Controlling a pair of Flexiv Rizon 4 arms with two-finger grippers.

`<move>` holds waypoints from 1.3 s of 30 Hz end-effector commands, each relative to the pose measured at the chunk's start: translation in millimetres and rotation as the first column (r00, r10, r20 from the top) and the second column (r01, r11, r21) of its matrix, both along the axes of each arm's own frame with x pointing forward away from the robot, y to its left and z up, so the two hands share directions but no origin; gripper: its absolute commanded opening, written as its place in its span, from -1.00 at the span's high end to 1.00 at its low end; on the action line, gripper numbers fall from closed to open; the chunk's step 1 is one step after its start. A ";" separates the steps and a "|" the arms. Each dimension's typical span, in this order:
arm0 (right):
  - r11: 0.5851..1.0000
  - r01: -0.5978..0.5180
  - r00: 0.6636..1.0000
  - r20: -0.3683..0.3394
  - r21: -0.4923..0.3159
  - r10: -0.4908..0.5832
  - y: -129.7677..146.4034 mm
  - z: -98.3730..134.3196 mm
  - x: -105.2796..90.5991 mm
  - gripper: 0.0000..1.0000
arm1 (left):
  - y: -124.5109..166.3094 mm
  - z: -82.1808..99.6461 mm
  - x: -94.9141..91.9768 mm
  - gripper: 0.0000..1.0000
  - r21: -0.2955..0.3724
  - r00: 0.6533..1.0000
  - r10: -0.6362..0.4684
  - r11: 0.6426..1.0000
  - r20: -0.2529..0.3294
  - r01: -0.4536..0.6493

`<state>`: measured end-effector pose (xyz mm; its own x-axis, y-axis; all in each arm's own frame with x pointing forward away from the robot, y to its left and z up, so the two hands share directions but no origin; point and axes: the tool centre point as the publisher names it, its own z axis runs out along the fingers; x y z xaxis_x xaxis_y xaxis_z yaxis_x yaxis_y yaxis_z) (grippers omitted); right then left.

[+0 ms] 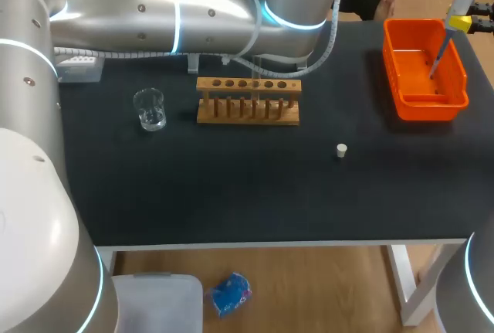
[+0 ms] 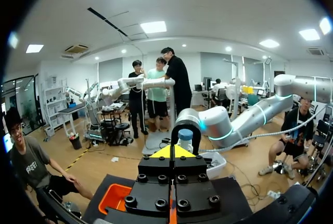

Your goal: Invert the test tube, pick up the pipette, mount the tip to pipette, aspirate from beaker and dispense into the tube, eject the tip, return the pipette, and cap with the stopper.

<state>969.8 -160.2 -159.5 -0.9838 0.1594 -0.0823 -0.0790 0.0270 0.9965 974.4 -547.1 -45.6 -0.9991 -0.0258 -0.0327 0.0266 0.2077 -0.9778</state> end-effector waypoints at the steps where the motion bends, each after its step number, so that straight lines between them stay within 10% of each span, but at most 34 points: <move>1: 1.000 0.001 1.000 0.000 -0.003 -0.001 0.0 0.7 -0.8 1.00 | -3.7 0.7 3.9 1.00 -0.001 1.000 -0.022 1.000 0.005 0.022; 39: 1.000 0.001 1.000 0.000 -0.003 -0.001 0.0 0.7 -0.8 1.00 | -14.3 -1.5 -0.6 1.00 -0.048 0.992 -0.129 0.990 0.017 0.129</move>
<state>969.7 -160.2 -159.4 -0.9837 0.1596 -0.0823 -0.0790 0.0271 0.9965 974.2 -560.7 -45.9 -0.9935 0.1037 -0.0465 0.0628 0.1601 -0.9851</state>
